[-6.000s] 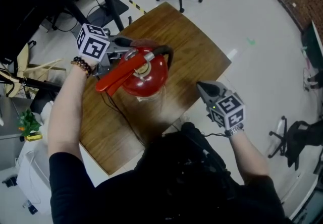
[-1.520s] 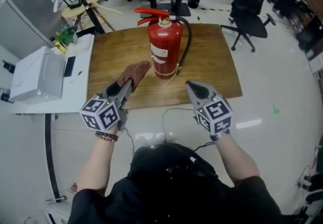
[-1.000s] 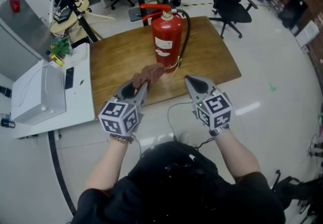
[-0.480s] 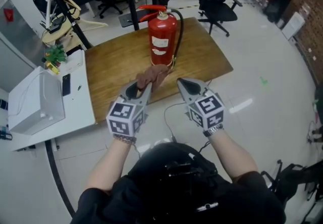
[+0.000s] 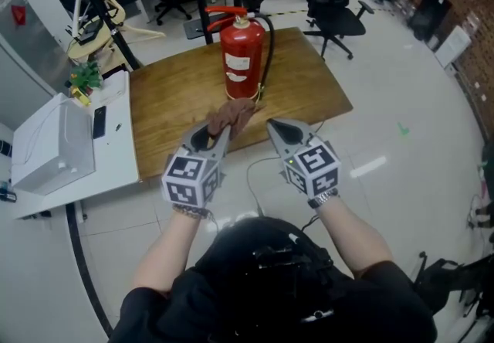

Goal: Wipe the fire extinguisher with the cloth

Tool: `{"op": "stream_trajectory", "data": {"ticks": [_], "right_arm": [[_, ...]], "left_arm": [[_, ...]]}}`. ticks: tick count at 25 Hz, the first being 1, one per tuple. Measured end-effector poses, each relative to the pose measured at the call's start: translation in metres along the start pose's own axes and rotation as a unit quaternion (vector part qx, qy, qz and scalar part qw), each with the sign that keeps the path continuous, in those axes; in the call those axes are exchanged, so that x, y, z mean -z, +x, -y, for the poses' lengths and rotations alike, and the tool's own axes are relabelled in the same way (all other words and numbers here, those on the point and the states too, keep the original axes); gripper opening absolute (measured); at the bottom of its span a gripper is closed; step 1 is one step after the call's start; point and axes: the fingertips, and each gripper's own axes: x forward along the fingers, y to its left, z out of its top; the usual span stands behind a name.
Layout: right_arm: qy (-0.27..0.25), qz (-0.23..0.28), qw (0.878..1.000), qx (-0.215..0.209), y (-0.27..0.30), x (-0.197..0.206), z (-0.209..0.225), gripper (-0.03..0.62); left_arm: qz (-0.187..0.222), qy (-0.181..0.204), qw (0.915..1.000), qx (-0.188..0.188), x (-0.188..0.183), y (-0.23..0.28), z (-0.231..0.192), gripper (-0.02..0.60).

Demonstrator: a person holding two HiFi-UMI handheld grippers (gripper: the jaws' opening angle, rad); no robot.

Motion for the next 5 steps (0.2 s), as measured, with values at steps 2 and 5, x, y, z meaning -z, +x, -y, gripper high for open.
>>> {"op": "stream_trajectory", "data": {"ticks": [2,5], "right_arm": [[0.0,-0.001,1.0,-0.002,-0.002,0.0016,0.0017,0.013],[0.001,-0.002,1.0,-0.003,-0.0049,0.0036,0.0038,0.012]], "left_arm": [[0.0,0.0,1.0,-0.002,0.0006,0.0004,0.0024,0.097],[-0.002,0.0,1.0,-0.006,0.0017,0.0013,0.0048,0.097]]}}
